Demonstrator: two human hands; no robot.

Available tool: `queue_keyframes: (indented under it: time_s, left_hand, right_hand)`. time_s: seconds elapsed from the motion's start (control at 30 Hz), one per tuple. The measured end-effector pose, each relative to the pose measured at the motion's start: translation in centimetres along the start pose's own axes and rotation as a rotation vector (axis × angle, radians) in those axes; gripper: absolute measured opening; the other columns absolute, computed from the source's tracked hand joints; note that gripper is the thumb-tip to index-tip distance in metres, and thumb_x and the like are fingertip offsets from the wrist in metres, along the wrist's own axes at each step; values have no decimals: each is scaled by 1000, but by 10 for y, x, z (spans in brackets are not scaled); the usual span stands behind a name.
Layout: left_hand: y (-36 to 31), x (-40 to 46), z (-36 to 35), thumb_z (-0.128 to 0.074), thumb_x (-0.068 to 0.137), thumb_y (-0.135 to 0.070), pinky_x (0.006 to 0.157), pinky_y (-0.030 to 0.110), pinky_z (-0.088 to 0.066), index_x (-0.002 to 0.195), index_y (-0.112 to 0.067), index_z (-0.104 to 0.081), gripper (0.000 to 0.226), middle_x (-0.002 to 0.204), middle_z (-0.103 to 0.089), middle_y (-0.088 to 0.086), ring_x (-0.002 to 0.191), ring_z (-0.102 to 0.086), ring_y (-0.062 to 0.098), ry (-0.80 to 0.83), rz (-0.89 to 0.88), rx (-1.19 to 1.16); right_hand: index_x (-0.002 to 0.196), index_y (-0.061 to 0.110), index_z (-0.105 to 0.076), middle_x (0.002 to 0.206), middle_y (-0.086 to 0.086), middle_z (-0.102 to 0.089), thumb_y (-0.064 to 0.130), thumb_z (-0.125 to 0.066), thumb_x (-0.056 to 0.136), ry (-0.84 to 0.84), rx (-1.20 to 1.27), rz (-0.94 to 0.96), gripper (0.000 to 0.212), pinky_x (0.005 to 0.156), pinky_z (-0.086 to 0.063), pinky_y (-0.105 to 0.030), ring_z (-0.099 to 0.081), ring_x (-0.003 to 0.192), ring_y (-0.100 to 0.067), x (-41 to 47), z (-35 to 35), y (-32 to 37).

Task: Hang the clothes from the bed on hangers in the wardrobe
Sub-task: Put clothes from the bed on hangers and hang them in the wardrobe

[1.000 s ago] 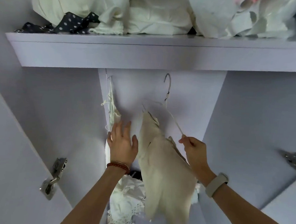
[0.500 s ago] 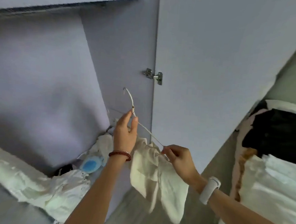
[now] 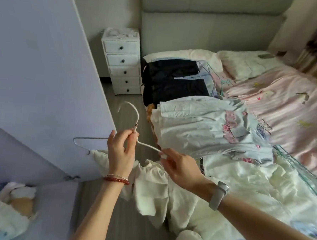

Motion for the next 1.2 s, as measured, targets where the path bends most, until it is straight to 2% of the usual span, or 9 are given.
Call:
queue_keyframes:
  time_s: [0.17, 0.37, 0.47, 0.6, 0.7, 0.87, 0.93, 1.03, 1.2]
  left_hand:
    - [-67, 18, -97, -46, 87, -27, 77, 26, -32, 81, -3, -67, 32, 75, -58, -6, 73, -40, -5, 148, -254, 59]
    - [-132, 39, -228, -45, 88, -28, 90, 45, -40, 84, -5, -67, 32, 75, -55, -4, 74, -44, 6, 336, -293, 43]
    - [-166, 25, -301, -45, 88, -27, 85, 34, -37, 81, -4, -67, 33, 69, -55, -2, 69, -42, 5, 447, -372, -9]
    - [-187, -15, -386, -52, 86, -19, 81, 38, -42, 85, 1, -68, 26, 79, -65, 12, 78, -47, 11, 604, -388, -69]
    - [-192, -40, -420, -47, 86, -32, 77, 36, -41, 83, 2, -66, 39, 78, -58, 6, 79, -50, 17, 702, -368, -107]
    - [-166, -18, -414, -44, 87, -29, 82, 32, -42, 93, 0, -65, 36, 88, -58, 8, 89, -54, 24, 707, -210, -108]
    - [-147, 9, -391, -46, 91, -24, 79, 18, -40, 93, -2, -65, 29, 88, -59, 4, 88, -53, 16, 650, -159, -87]
    - [-108, 57, -338, -47, 94, -21, 72, 1, -35, 87, -13, -63, 19, 82, -54, -13, 80, -52, -4, 532, -94, -49]
    - [-42, 134, -221, -46, 95, -14, 63, 2, -35, 86, -13, -62, 19, 83, -56, -3, 71, -50, -3, 310, -2, 21]
  right_hand:
    - [99, 15, -55, 46, 18, -46, 37, -38, 90, -223, 81, -27, 29, 48, -28, -21, -46, 48, -13, -15, 64, -45]
    - [91, 9, -61, 63, 0, -61, 24, -46, 87, -515, 349, -263, 22, 50, -36, -25, -45, 47, -7, -25, 137, -129]
    - [89, 8, -61, 61, -9, -60, 17, -50, 89, -624, 336, -352, 14, 49, -34, -23, -45, 48, -10, -46, 176, -178]
    - [85, 8, -61, 57, 4, -55, 9, -53, 89, -702, 286, -489, 9, 51, -36, -24, -46, 52, -13, -92, 211, -243]
    - [84, 8, -60, 64, -9, -62, 9, -53, 89, -680, 290, -571, 9, 56, -42, -35, -53, 55, -20, -114, 217, -272]
    - [84, 7, -61, 58, 4, -53, 12, -54, 89, -627, 314, -534, 10, 59, -43, -39, -45, 52, -12, -82, 209, -266]
    - [87, 9, -62, 60, 6, -52, 13, -53, 90, -572, 302, -492, 10, 61, -42, -35, -46, 55, -12, -50, 200, -249]
    - [91, 8, -64, 69, -2, -62, 14, -53, 90, -466, 292, -402, 13, 65, -43, -33, -51, 62, -14, 6, 175, -212]
    - [94, 10, -66, 81, -6, -69, 17, -52, 90, -327, 286, -233, 16, 67, -45, -34, -60, 71, -22, 105, 108, -128]
Point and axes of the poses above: each hand's wrist, its own x-axis towards the middle knuckle, its own z-axis out of the back of the hand, y = z × x, the point moved 10 cm from there along x, towards the middle knuckle
